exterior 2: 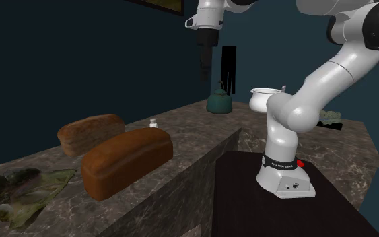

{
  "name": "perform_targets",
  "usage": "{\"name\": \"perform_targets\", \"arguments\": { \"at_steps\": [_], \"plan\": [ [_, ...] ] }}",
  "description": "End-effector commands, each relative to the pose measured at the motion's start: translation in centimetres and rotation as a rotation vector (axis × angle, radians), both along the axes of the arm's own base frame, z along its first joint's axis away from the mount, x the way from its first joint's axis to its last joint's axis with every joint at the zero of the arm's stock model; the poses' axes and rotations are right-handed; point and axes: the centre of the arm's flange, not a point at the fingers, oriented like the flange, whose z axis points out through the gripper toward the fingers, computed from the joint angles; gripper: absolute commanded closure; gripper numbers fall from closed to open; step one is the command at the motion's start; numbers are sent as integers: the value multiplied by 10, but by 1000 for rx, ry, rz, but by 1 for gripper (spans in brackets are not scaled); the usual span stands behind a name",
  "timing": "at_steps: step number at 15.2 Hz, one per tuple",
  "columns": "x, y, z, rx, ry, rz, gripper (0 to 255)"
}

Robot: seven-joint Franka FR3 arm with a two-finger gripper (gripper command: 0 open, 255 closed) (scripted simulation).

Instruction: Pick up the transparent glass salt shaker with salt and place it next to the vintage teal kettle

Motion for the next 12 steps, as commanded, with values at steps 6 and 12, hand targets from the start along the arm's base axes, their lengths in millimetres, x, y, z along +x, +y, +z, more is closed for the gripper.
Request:
{"name": "perform_targets", "arguments": {
  "at_steps": [6,12],
  "plan": [
    [52,-20,-36,-12,9,-26,0],
    [113,-47,-80,-26,19,-58,0]
  ]
}}
